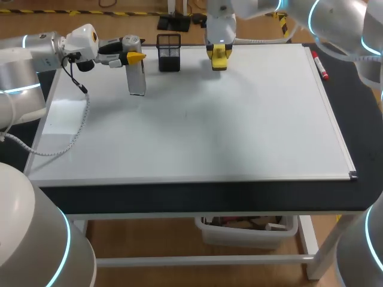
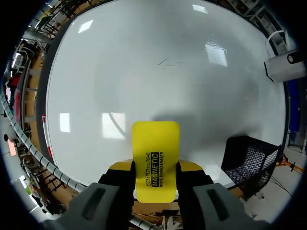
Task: Pick up the inspection probe, press it on each red-marked spot on the whiteboard one by one, put down the probe, pick up the eraser, and wipe off all the red marks.
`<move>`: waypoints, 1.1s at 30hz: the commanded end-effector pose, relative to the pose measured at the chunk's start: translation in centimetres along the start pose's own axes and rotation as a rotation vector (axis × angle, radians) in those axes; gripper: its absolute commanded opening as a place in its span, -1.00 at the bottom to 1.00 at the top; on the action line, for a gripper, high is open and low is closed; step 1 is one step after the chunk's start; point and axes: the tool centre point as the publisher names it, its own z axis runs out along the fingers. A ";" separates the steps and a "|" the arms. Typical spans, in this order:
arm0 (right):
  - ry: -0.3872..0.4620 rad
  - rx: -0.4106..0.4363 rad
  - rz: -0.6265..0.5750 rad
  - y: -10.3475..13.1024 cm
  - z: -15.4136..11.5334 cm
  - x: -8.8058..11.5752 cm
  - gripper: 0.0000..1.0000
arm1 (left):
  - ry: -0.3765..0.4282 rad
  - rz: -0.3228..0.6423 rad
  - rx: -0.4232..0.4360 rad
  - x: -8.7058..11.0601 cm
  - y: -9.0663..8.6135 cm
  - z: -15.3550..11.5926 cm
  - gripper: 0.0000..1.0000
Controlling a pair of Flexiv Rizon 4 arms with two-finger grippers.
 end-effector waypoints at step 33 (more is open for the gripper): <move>-0.008 -0.034 -0.029 -2.7 3.6 -1.8 -1.00 | -0.002 0.001 -0.001 0.1 -0.1 0.0 -1.00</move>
